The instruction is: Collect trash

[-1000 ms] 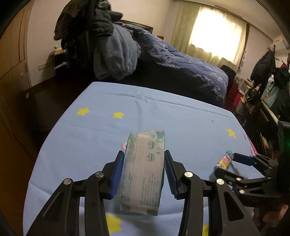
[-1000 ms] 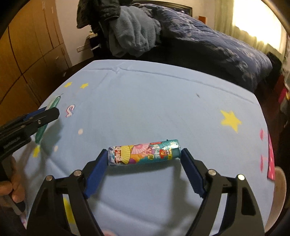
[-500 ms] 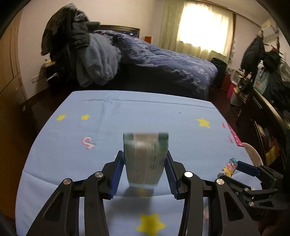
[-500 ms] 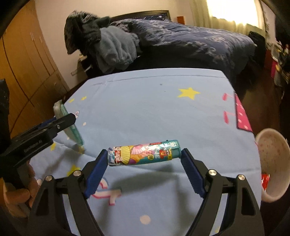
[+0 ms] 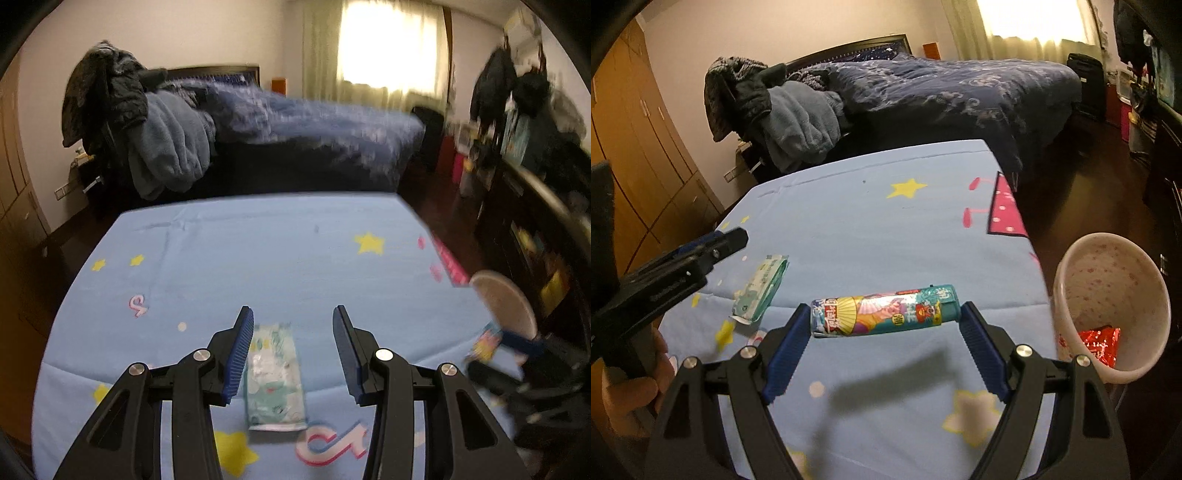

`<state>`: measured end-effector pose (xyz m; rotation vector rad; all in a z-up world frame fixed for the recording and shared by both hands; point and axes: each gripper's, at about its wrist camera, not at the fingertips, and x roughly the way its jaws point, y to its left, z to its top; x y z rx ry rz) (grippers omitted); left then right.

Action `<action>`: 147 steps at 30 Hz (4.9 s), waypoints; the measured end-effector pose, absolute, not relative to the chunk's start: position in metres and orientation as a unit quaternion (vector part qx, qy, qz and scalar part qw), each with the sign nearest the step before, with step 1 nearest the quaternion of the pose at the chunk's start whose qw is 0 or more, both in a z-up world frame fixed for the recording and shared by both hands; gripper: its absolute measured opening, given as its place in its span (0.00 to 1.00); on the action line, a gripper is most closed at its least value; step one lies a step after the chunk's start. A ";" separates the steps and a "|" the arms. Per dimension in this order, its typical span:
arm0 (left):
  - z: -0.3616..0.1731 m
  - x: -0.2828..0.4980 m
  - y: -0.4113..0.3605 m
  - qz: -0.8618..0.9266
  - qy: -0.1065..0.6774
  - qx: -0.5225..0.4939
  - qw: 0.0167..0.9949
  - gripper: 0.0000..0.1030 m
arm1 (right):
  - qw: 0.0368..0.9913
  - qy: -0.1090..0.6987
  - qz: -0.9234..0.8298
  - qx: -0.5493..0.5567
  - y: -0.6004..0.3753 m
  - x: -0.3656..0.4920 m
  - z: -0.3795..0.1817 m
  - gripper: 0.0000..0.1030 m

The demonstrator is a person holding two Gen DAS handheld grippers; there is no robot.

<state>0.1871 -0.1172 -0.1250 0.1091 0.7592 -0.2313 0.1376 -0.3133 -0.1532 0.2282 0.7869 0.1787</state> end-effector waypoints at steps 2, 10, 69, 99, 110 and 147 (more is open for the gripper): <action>-0.133 0.188 -0.116 -0.096 0.384 0.056 0.917 0.60 | 0.914 0.378 0.090 0.115 -0.316 0.135 -0.152 0.79; -0.178 0.199 -0.115 -0.081 0.438 0.055 0.894 0.58 | 0.913 0.375 0.105 0.119 -0.310 0.135 -0.150 0.79; -0.128 0.196 -0.416 -0.338 0.354 0.151 0.859 0.42 | 0.910 0.319 -0.118 0.236 -0.546 0.084 -0.178 0.79; -0.122 0.208 -0.439 -0.347 0.346 0.126 0.862 0.80 | 0.904 0.321 -0.136 0.245 -0.566 0.104 -0.207 0.87; -0.096 0.177 -0.361 -0.253 0.283 0.133 0.915 0.96 | 0.913 0.311 -0.154 0.214 -0.520 0.078 -0.171 0.95; -0.034 -0.012 -0.009 0.089 0.233 -0.032 0.968 0.96 | 0.947 0.315 0.040 0.039 -0.193 -0.016 -0.077 0.97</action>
